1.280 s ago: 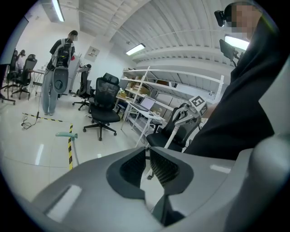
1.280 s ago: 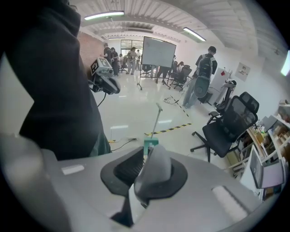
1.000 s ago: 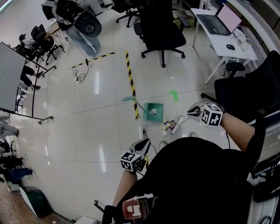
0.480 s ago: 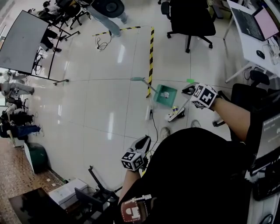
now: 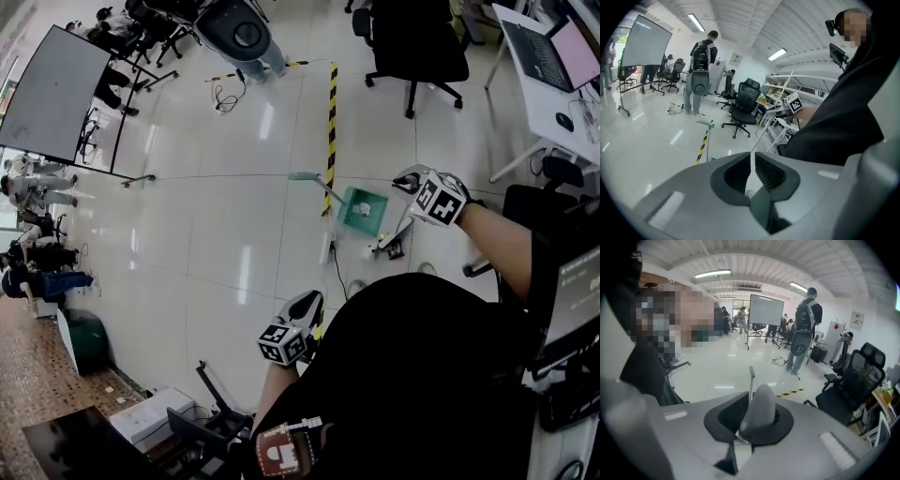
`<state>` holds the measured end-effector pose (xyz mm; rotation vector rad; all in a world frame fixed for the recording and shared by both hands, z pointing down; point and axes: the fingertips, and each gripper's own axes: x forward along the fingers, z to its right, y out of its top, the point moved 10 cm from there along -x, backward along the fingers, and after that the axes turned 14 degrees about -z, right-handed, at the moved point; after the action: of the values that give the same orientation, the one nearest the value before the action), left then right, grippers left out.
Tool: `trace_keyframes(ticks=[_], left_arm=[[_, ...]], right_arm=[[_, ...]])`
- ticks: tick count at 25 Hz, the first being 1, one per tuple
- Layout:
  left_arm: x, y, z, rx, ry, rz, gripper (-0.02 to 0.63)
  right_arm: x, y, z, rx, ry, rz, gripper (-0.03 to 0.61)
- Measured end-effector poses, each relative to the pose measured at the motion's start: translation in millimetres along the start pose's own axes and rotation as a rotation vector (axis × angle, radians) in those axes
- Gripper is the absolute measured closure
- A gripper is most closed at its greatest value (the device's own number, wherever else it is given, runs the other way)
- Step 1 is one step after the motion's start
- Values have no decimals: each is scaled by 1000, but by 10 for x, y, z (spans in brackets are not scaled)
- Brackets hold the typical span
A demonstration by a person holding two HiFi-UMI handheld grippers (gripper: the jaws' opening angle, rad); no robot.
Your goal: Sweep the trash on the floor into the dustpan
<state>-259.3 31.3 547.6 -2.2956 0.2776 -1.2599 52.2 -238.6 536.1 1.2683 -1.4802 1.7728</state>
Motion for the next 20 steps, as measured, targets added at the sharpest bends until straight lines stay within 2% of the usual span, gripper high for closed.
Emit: trace_keyframes(ticks=[5,12,16,20], left_arm=[[-59,57,-102,16,-11,1,581],[-98,-18,-165,11,-21,4,581],[-57,-112,-196,0,-40,6,581],[19,-160,-184,0,-61,3,581]], right_arm=[[41,226,-22,-85,-53,14,557],[-7,165,-98,-171,-36,-102,554],[-110,65,-109,-164,-7,-175,555],[-277,64,-69,-75,44,-188,555]])
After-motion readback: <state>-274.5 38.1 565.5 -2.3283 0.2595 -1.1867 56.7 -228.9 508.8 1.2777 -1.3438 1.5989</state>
